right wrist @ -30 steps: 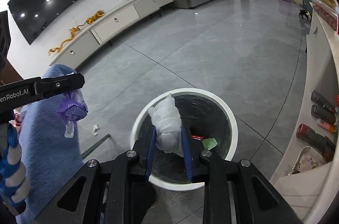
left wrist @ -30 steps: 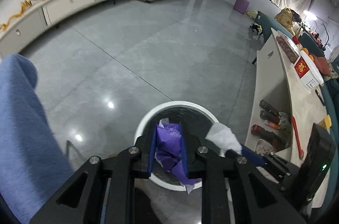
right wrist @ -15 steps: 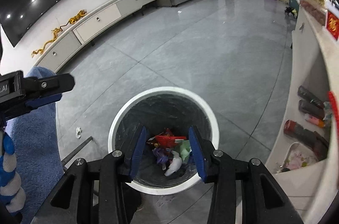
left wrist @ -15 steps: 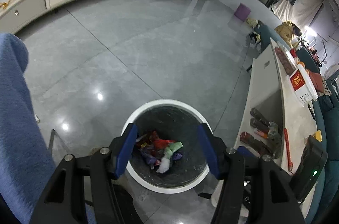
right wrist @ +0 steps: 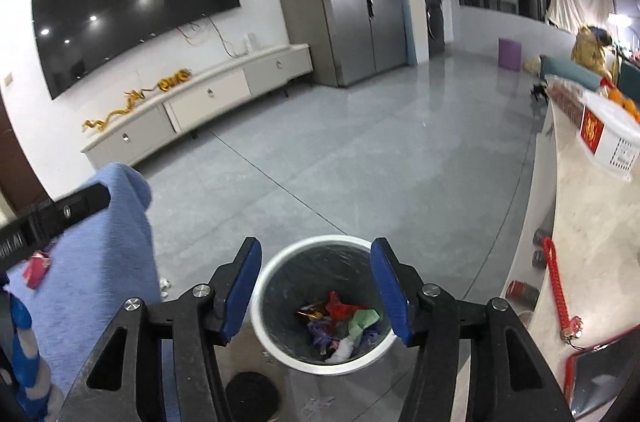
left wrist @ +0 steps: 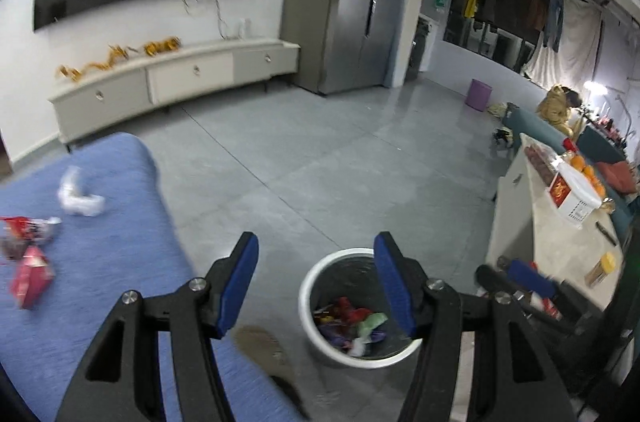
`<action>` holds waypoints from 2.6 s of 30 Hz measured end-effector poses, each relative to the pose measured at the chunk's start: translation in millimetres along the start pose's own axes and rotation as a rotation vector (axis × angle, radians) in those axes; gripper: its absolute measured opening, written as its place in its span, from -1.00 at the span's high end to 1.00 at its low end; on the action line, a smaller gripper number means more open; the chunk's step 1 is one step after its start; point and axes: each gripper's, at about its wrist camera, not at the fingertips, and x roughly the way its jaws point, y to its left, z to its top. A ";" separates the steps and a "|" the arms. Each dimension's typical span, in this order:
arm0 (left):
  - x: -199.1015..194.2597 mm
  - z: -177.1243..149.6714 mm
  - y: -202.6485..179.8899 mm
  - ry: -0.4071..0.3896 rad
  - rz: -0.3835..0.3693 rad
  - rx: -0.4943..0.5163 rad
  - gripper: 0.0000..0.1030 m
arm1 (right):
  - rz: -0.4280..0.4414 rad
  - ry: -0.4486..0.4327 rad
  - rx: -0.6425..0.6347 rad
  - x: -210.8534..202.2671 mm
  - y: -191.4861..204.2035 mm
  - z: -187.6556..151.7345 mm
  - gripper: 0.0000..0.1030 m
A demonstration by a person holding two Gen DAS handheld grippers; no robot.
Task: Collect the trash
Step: 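Move both open tools back to the remaining wrappers on the rug, then grasp the pink barcode wrapper with the left tool while the right tool grasps the clear plastic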
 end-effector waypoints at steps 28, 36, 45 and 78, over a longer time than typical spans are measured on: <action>-84.8 -33.1 136.9 -0.089 0.138 -0.130 -0.13 | 0.118 -0.049 -0.228 -29.2 127.7 8.8 -0.08; -65.3 -52.6 223.1 -0.037 0.252 -0.173 -0.13 | 0.261 0.031 -0.329 24.4 196.6 10.6 -0.10; -33.8 -63.6 277.3 0.049 0.256 -0.160 -0.13 | 0.454 0.161 -0.467 121.9 288.6 12.7 -0.21; -49.4 -85.3 269.5 0.122 0.100 -0.217 0.54 | 0.597 0.246 -0.485 103.3 279.9 -18.8 0.55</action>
